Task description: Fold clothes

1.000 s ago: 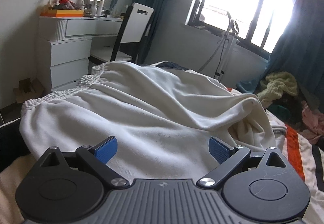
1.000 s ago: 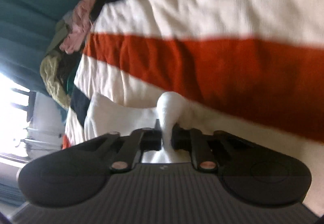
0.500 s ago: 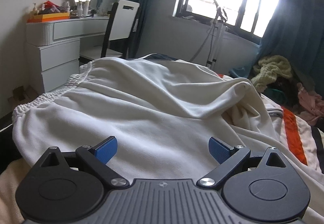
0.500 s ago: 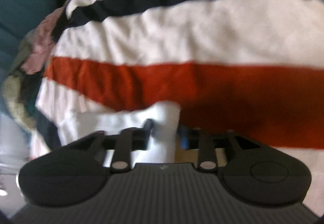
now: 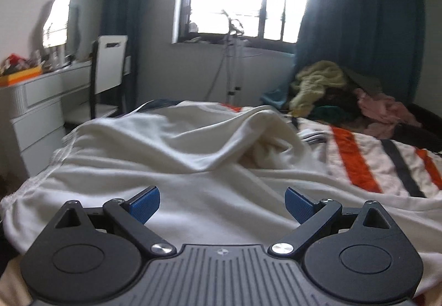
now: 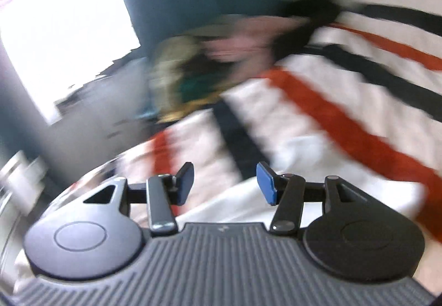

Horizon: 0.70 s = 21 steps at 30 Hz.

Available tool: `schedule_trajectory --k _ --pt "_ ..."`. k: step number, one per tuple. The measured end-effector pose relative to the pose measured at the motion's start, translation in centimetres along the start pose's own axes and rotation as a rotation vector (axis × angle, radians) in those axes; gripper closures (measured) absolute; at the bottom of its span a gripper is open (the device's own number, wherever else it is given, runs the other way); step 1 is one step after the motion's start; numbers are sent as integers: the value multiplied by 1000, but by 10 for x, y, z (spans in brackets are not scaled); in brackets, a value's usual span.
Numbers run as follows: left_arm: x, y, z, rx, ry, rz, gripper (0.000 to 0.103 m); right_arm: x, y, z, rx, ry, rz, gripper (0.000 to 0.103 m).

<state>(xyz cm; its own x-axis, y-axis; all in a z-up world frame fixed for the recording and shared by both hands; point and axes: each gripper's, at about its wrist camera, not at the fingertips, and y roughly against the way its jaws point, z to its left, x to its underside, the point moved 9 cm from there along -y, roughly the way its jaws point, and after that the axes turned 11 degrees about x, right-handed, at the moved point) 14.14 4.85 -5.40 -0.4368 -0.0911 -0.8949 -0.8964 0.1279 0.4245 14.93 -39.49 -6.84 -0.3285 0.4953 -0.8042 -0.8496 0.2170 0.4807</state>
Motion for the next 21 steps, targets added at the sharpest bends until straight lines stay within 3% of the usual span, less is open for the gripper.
schedule_trajectory --k 4,9,13,17,21 --pt "-25 -4 -29 61 -34 -20 5 40 12 64 -162 169 26 51" --pt "-45 -25 -51 110 -58 -40 4 59 13 93 -237 289 21 51" --pt "-33 -49 -49 121 -42 -86 4 68 -4 107 -253 317 22 51" --pt "-4 -70 -31 99 -37 -3 4 87 -19 118 -256 337 70 51" --pt "4 -78 -14 85 11 17 4 88 -45 135 -272 324 117 51"
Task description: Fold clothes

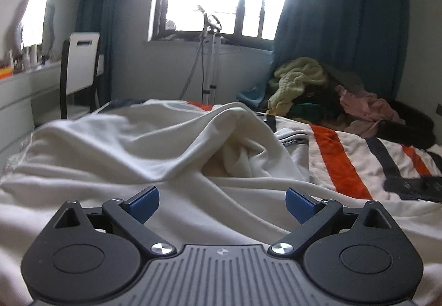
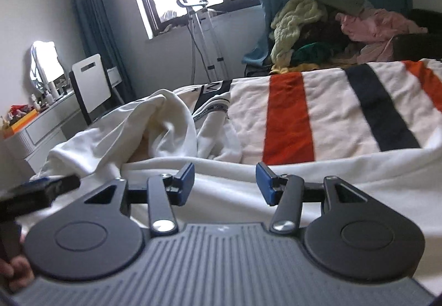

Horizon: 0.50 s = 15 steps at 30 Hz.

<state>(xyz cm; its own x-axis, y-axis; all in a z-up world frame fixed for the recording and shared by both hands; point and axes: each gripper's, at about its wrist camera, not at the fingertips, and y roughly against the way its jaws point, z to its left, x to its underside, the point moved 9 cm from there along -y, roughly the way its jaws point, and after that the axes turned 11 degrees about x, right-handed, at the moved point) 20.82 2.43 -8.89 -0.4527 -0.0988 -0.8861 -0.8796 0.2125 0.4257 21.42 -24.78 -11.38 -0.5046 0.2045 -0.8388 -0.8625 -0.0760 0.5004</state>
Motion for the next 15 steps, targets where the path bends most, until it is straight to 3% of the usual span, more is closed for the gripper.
schedule_trajectory --k 4,8,12,14,15 --pt "7 -8 4 1 6 15 4 -9 -65 -4 -14 -114 88 52" --pt "22 -18 1 0 8 52 4 3 -132 -6 -45 -213 207 54" --pt "32 -29 -3 9 -12 59 4 16 -174 2 -98 -256 273 55" --pt "34 -34 -4 10 -18 58 4 14 -180 9 -109 -229 264 66" --pt "34 -36 -4 12 -16 57 4 12 -180 12 -101 -196 254 82"
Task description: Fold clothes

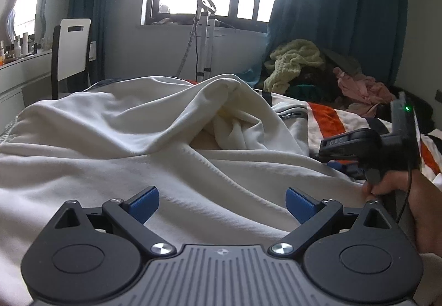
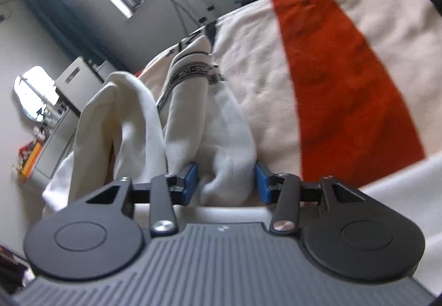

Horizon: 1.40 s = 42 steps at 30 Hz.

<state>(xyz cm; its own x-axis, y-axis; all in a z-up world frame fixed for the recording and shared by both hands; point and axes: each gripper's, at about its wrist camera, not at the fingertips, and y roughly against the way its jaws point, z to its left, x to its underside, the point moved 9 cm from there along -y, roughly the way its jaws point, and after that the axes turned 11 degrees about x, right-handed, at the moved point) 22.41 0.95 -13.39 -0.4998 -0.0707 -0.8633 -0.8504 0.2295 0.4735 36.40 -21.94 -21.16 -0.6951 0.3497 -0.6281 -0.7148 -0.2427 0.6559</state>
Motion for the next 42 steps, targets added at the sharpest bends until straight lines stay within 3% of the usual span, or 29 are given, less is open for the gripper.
schedule_trajectory --k 1,5,8,16,21,25,34,39,41,42 --pt "0 -2 1 -2 6 0 4 -1 0 4 11 32 -9 90" --pt "1 -6 6 -8 30 -4 4 -30 26 -1 29 4 -117 91" --pt "0 -7 8 -9 41 -9 4 -59 55 -24 92 -51 -214 91" --pt "-2 -4 3 9 18 -32 4 -120 138 -148 347 -308 -458 91" --pt "-1 -6 2 5 -5 -28 4 -106 150 -217 355 -493 -415 91" --pt "0 -14 5 -17 -35 -16 4 -93 146 -233 304 -623 -353 91" --pt "-21 -67 13 -145 -225 16 5 -94 157 -219 292 -587 -355 91" --pt "-27 -109 19 -160 -326 61 8 -91 157 -222 303 -609 -321 89" --pt "-26 -123 24 -164 -346 82 10 -88 156 -225 328 -625 -304 85" --pt "-26 -130 28 -160 -343 92 14 -85 155 -228 343 -639 -297 77"
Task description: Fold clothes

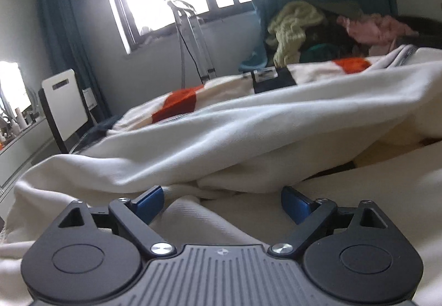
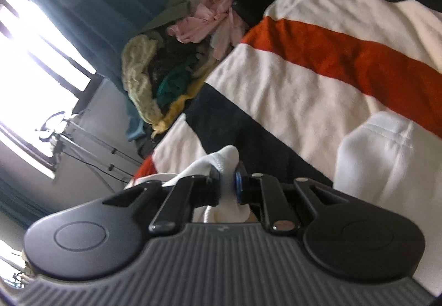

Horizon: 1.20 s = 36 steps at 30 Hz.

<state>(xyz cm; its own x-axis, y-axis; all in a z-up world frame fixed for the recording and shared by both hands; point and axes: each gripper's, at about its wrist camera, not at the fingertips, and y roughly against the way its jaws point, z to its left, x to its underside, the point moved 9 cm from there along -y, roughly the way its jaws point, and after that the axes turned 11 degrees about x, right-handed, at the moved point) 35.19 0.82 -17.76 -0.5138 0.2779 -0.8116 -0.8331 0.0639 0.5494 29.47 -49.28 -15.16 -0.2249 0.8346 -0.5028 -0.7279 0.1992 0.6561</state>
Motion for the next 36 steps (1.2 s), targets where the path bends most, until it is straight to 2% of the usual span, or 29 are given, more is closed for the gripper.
schedule_trajectory --k 1,2,3,4,6,7,8,10,13,15,18,20,23,26,28,30,32,34,36 --pt "0 -4 3 14 20 0 15 1 0 -5 25 -14 0 67" --pt "0 -7 5 25 39 -1 21 1 1 -10 56 -34 -5 62" --pt "-1 -6 9 25 54 -10 33 1 2 -15 87 -54 -13 48" --pt "-2 -6 12 24 69 -18 40 0 4 -21 119 -75 -20 37" --pt "-4 -4 19 22 100 -33 71 -2 11 -24 127 -107 -45 30" --pt "-5 -2 24 17 120 -40 79 -3 15 -23 118 -115 -56 29" --pt "-7 1 30 21 149 -47 93 -3 20 -20 104 -114 -62 29" --pt "-12 11 43 46 229 -71 103 1 28 -13 70 -101 -53 29" --pt "-23 38 64 52 330 -143 103 11 34 -5 28 -81 -9 24" --pt "-28 60 73 59 383 -190 103 21 28 -8 26 -103 65 25" --pt "-25 84 78 96 448 -201 103 42 10 -24 75 -174 194 24" --pt "-18 91 73 138 473 -179 102 48 -5 -26 49 -193 239 24" --pt "-10 89 59 157 453 -142 100 46 -26 -20 4 -170 217 30" --pt "-3 78 42 162 407 -112 93 35 -54 -11 29 -96 169 50" --pt "1 73 33 173 390 -102 88 27 -72 -5 65 -85 164 95" --pt "4 69 30 186 388 -100 69 15 -80 29 77 12 145 96" --pt "6 65 27 199 386 -98 60 -4 -81 74 63 91 110 96" --pt "6 62 28 216 403 -105 56 -36 -64 127 -21 117 34 96" --pt "5 62 33 226 426 -117 49 -71 -26 180 -172 159 -106 96"
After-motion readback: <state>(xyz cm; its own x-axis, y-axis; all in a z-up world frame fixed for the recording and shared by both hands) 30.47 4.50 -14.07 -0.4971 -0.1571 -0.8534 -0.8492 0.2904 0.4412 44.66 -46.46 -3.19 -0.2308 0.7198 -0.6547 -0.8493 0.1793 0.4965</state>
